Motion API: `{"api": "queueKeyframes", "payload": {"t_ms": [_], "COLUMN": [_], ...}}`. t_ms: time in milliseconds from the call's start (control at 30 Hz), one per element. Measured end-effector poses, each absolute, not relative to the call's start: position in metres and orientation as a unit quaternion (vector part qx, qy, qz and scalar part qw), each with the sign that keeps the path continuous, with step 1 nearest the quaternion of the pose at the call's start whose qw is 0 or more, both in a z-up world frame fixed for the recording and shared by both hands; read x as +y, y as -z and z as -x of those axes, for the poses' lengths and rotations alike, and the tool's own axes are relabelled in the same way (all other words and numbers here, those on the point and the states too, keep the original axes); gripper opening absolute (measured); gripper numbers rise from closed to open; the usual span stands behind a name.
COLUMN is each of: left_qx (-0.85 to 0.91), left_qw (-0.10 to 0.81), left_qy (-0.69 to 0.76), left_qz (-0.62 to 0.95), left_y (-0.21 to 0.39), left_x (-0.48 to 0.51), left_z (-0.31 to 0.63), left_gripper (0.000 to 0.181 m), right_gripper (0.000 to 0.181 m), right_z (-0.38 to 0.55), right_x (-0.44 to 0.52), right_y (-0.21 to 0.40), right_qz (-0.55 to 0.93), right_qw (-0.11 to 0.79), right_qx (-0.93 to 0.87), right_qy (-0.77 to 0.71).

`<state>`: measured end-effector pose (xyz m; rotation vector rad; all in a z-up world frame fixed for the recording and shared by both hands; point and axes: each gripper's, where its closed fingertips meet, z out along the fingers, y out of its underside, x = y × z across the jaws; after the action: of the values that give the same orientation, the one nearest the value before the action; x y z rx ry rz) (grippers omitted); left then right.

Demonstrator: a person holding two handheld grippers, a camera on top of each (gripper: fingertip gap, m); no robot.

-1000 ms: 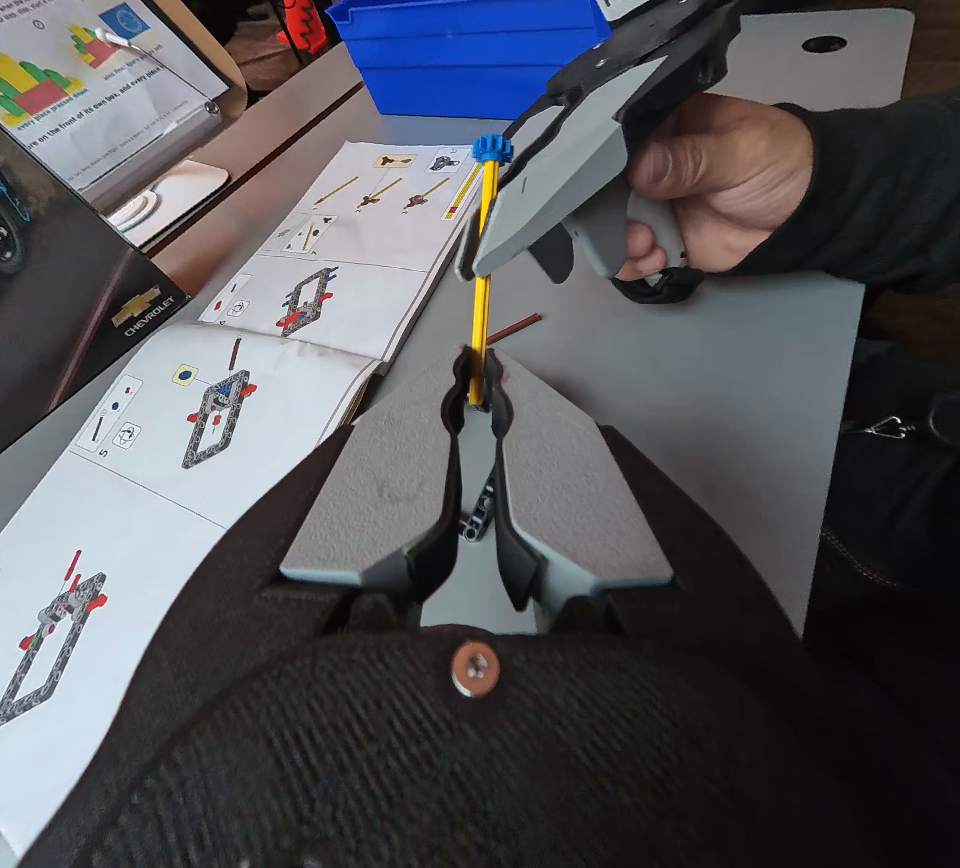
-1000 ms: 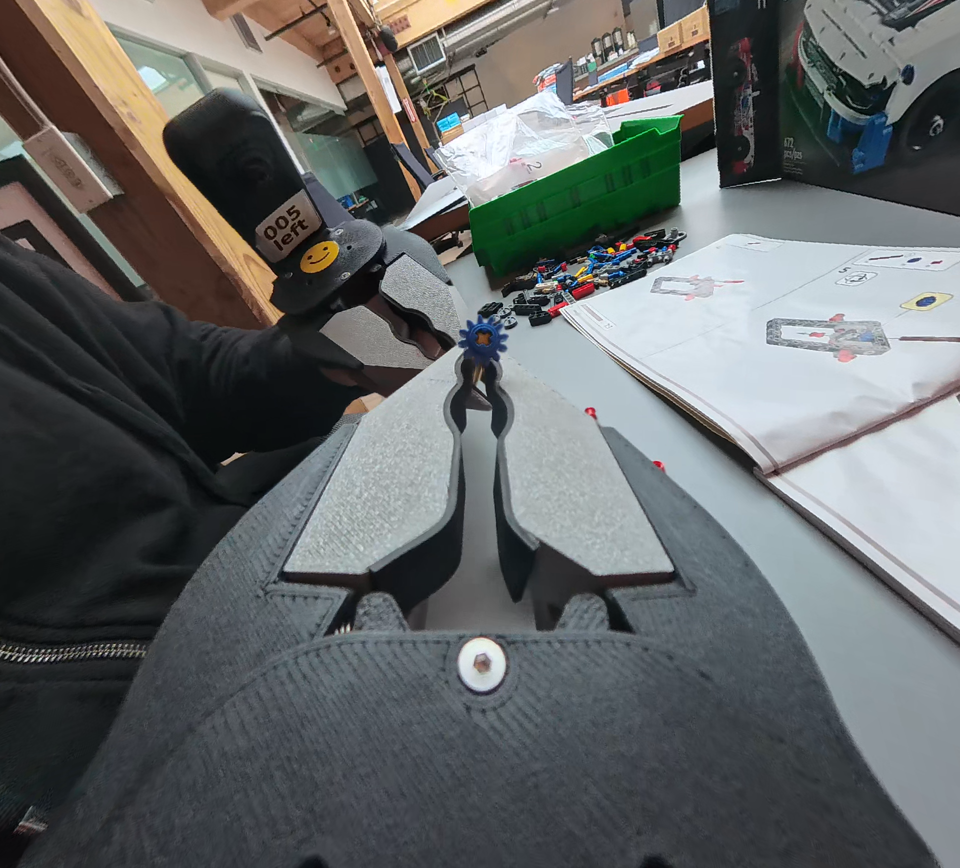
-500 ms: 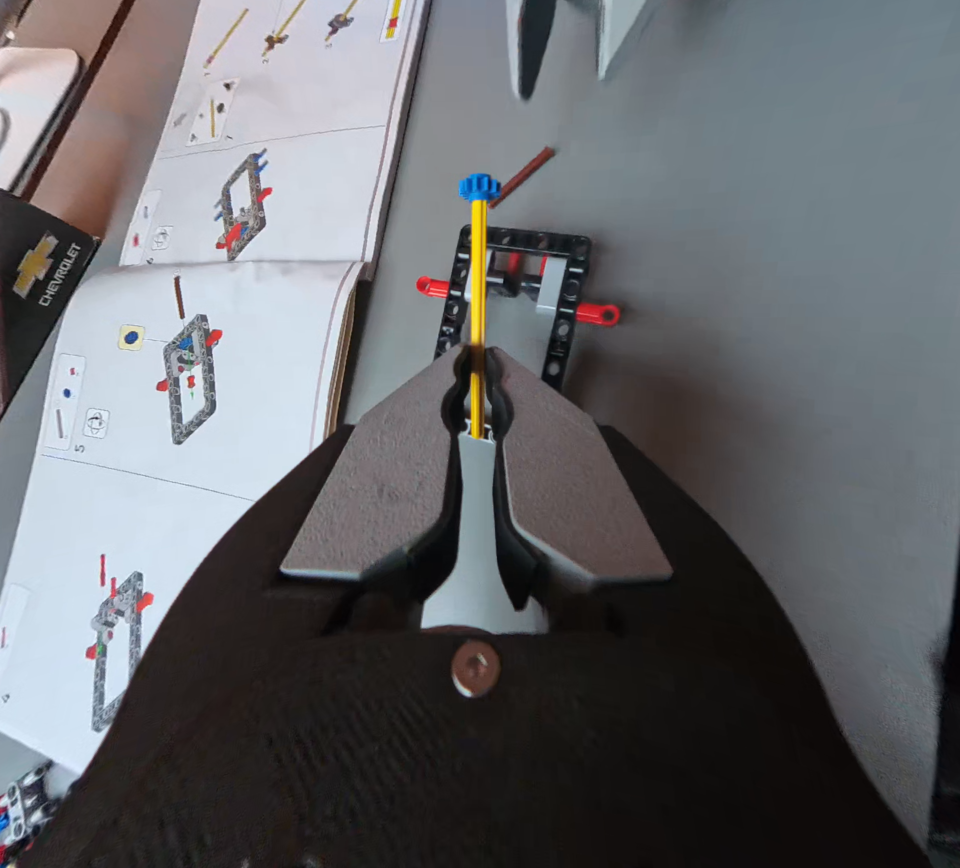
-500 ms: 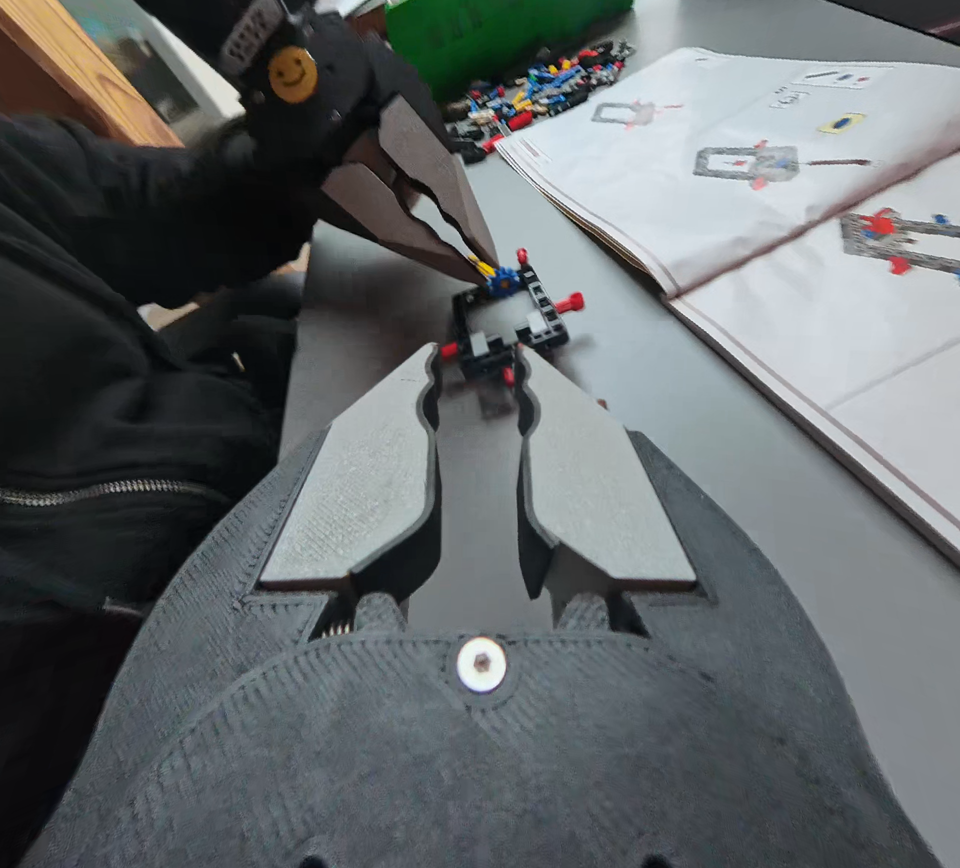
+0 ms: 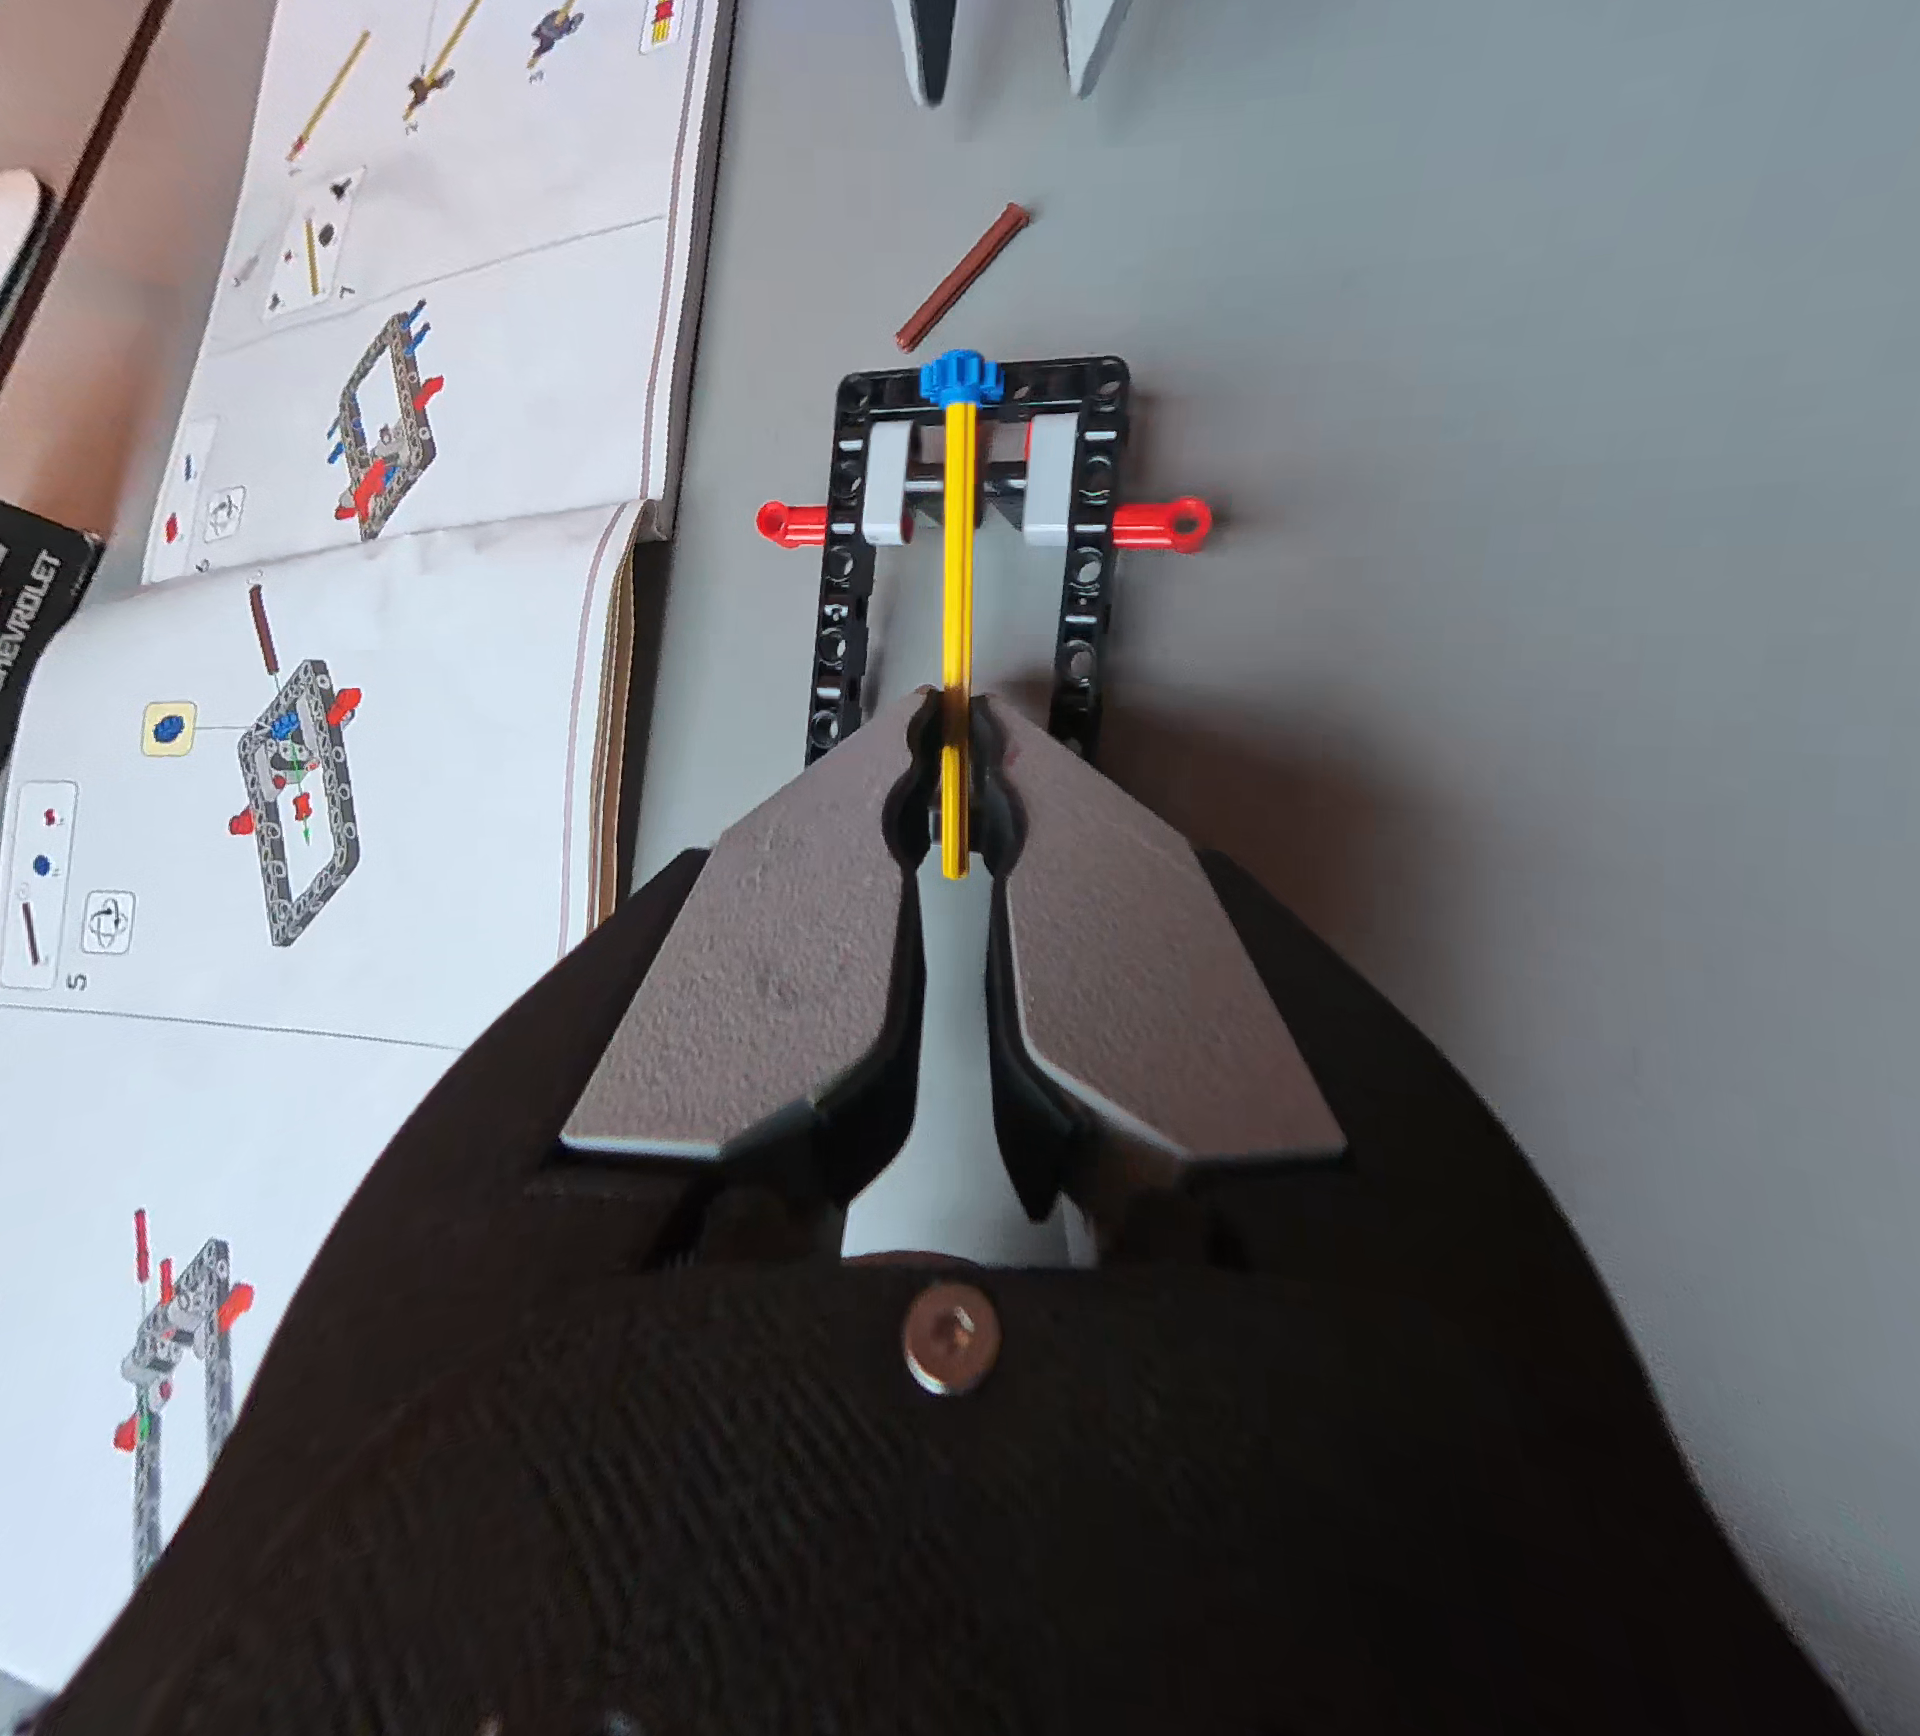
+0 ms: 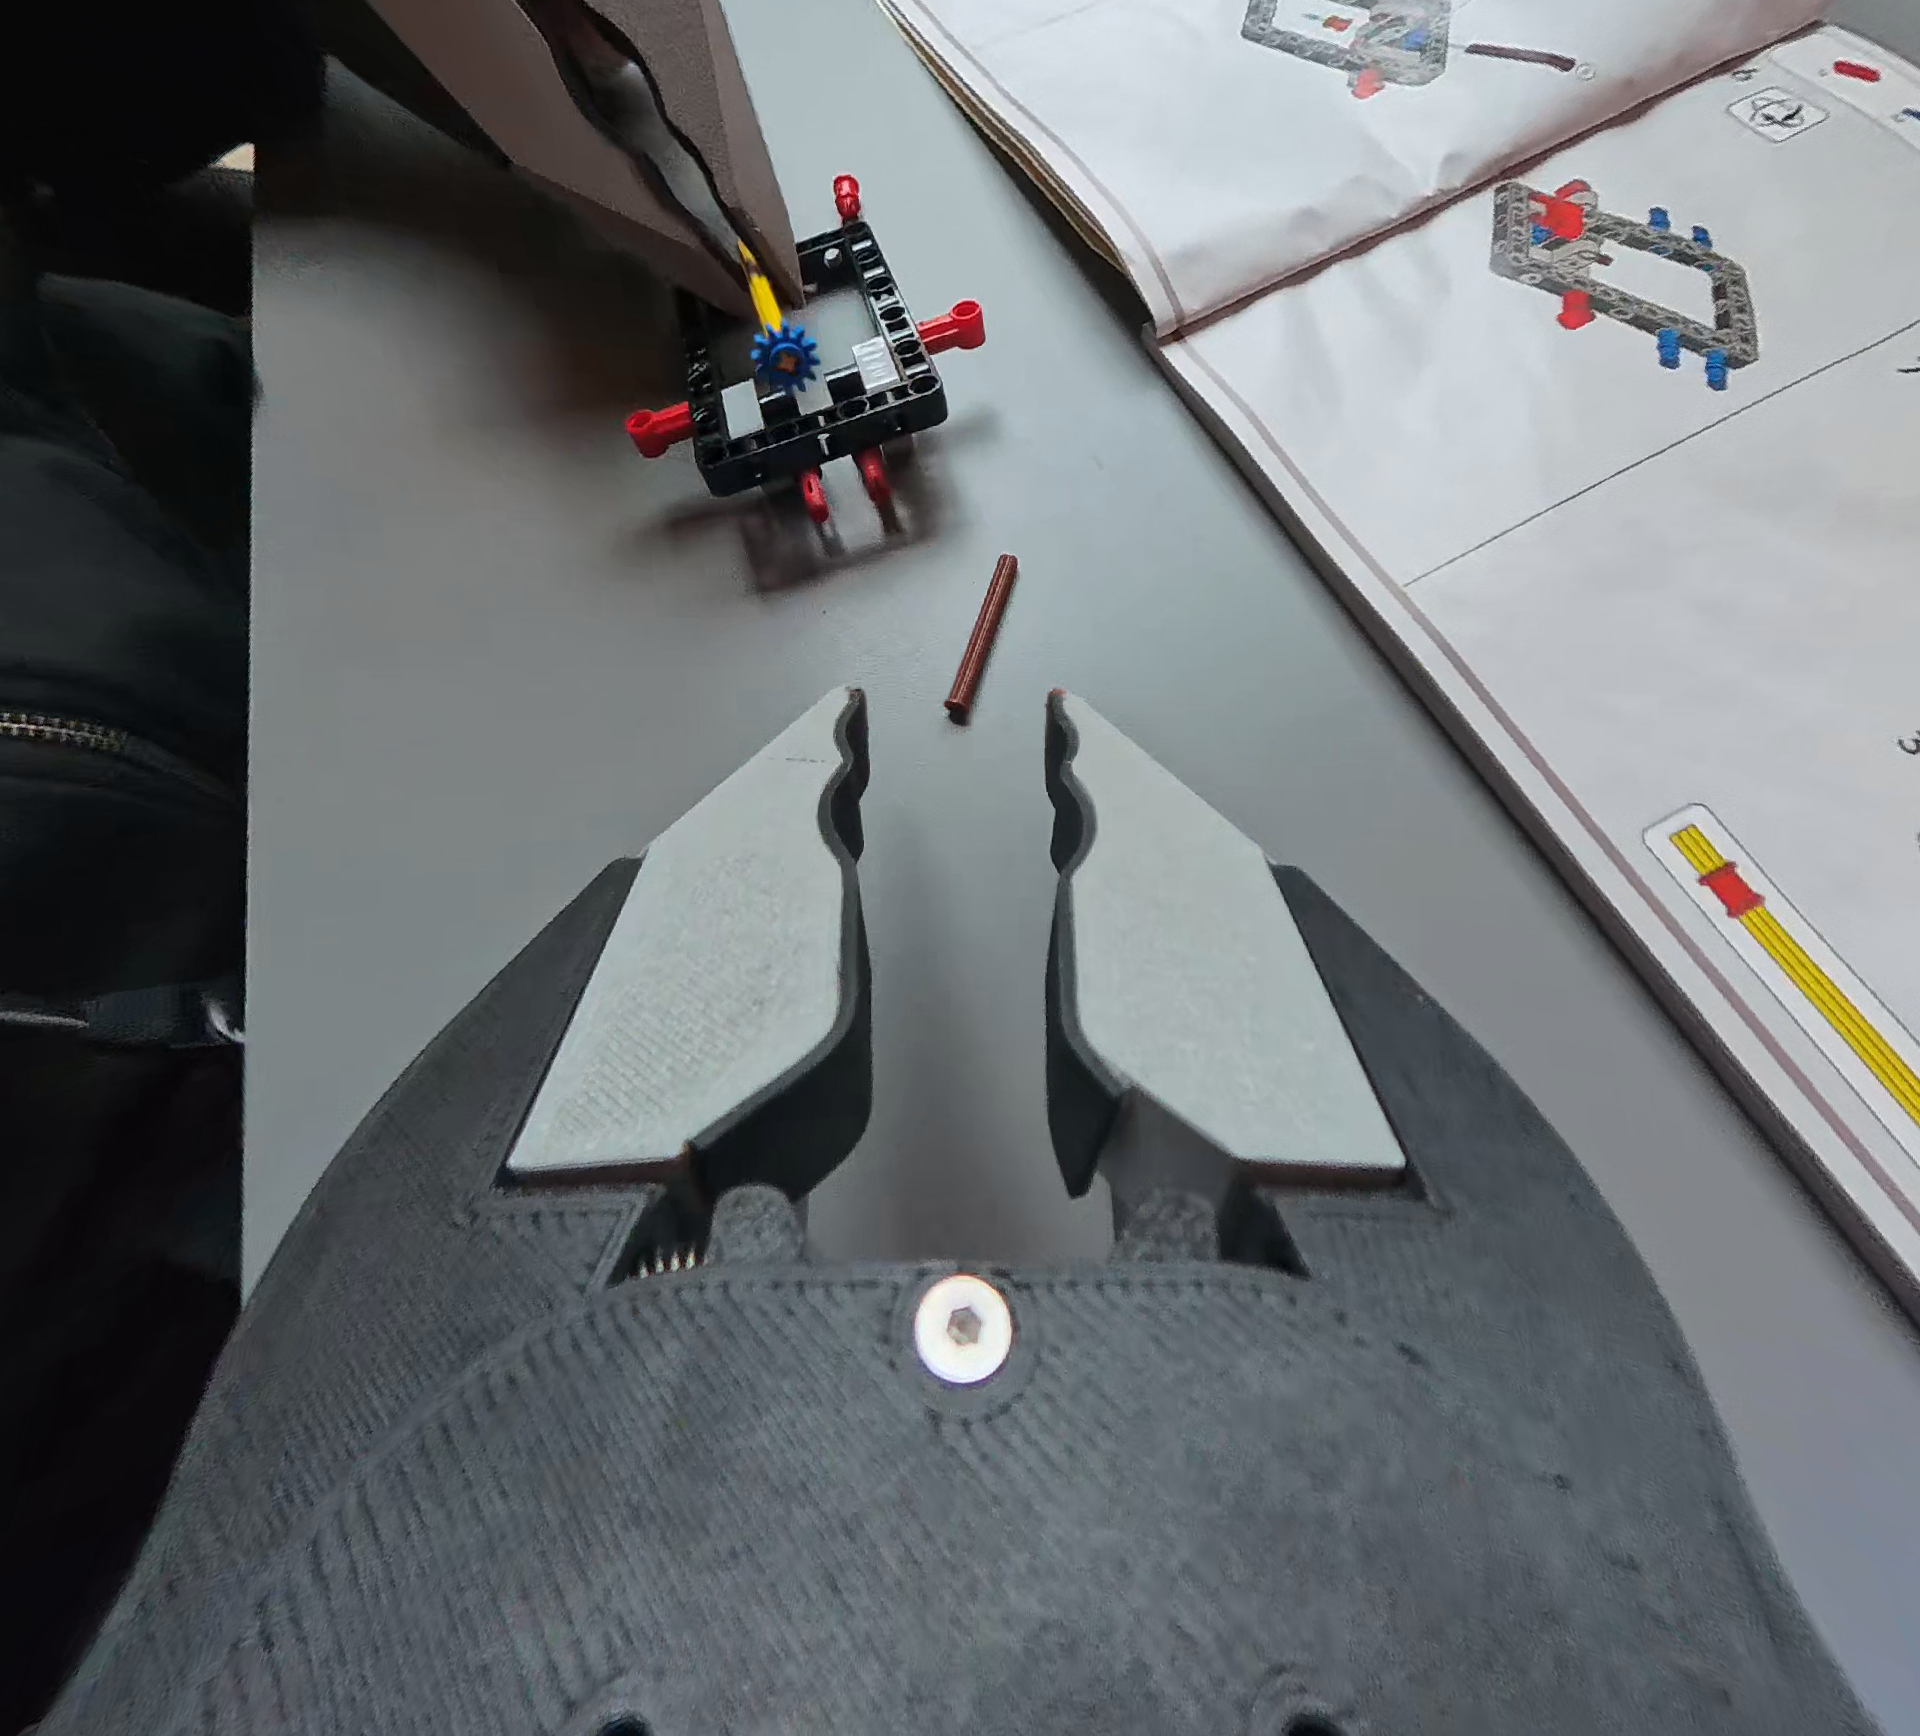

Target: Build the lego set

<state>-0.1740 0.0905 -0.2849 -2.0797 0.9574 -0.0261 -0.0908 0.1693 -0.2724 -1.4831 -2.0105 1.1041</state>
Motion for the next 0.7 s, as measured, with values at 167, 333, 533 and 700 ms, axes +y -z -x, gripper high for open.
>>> {"api": "queueKeyframes", "payload": {"t_ms": [167, 333, 533, 700], "left_qx": [0.375, 0.374, 0.382, 0.381], "left_qw": [0.415, 0.41, 0.412, 0.418], "left_qy": [0.016, 0.009, 0.004, 0.005], "left_qz": [0.829, 0.832, 0.827, 0.825], "left_y": [0.287, 0.288, 0.288, 0.287], "left_x": [0.091, 0.092, 0.092, 0.092], "left_z": [0.175, 0.176, 0.176, 0.176], "left_gripper": [0.002, 0.002, 0.002, 0.002], "right_gripper": [0.031, 0.024, 0.001, 0.0], "right_z": [0.097, 0.103, 0.103, 0.1], "right_x": [0.166, 0.162, 0.163, 0.158], "right_y": [0.287, 0.291, 0.293, 0.288], "right_qz": [0.535, 0.533, 0.523, 0.497], "right_qw": [0.189, 0.178, 0.181, 0.186], "right_qx": [-0.736, -0.745, -0.756, -0.766], "right_qy": [-0.368, -0.359, -0.349, -0.363]}}
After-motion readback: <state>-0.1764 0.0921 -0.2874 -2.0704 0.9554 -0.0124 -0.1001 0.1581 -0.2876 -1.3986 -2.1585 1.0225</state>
